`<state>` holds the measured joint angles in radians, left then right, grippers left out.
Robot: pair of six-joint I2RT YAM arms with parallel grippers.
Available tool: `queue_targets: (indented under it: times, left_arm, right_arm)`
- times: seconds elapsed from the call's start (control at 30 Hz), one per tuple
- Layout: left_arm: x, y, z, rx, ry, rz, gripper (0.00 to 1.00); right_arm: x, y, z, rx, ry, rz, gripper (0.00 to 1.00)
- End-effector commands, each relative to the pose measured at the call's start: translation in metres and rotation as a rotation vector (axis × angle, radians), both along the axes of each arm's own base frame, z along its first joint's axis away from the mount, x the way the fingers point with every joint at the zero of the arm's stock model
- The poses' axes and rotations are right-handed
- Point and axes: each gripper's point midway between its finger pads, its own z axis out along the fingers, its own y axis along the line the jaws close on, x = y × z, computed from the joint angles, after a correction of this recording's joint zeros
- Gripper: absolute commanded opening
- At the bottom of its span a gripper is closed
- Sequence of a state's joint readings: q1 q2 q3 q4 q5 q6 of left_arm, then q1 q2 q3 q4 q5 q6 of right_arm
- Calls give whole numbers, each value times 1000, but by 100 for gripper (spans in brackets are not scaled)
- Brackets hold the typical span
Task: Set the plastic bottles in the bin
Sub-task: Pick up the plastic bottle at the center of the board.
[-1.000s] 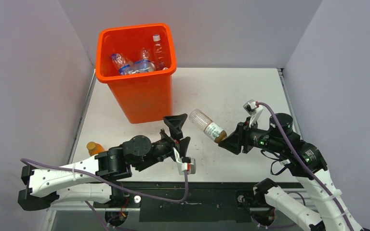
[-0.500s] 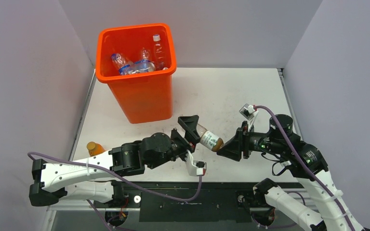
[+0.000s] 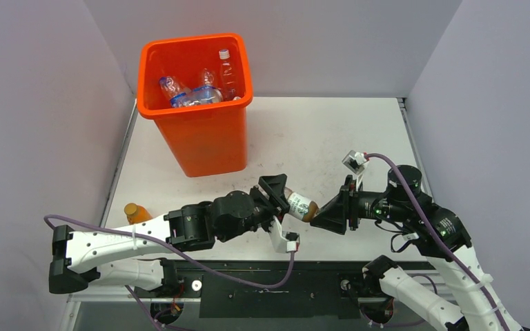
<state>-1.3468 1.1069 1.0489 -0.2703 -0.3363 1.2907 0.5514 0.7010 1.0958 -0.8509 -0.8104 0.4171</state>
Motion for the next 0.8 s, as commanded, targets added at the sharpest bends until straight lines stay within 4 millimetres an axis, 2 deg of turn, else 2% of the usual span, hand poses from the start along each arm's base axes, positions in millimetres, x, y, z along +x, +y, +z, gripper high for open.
queue_targets:
  times: [0.0,0.07,0.1,0.13,0.17,0.23,0.33,0.4,0.5,0.57,0.7,0.77]
  left_arm:
    - [-8,-3,31,-195,48,-23,44]
    - [-12,-3,30,-235,89,-28,41]
    - [-14,-3,30,-268,119,-25,38]
    - [-16,-3,33,-314,160,-22,34]
    - [-19,-3,34,-358,214,-20,32]
    - [-27,-3,35,-442,327,-22,30]
    - [-38,-3,41,-615,520,-25,30]
    - [-47,-3,47,-766,710,-17,31]
    - [-58,-7,46,-886,931,-7,32]
    - [-64,-11,44,-946,1054,-6,31]
    - [-77,-20,43,-1035,1223,-68,27]
    - [-81,-24,41,-1044,1260,-85,26]
  right_arm:
    - [7,7,26,87,-98,1,26]
    - [8,8,34,120,-127,-3,66]
    - [9,9,38,140,-144,-5,81]
    - [9,10,42,165,-153,-14,93]
    - [11,10,47,190,-172,-27,99]
    - [18,6,59,240,-218,-98,93]
    - [32,-11,83,366,-329,-271,90]
    - [29,-27,105,505,-420,-357,90]
    - [15,-44,117,579,-570,-379,90]
    - [14,-43,116,581,-588,-367,90]
    - [19,-27,112,566,-546,-301,90]
    - [19,-25,121,602,-560,-282,90]
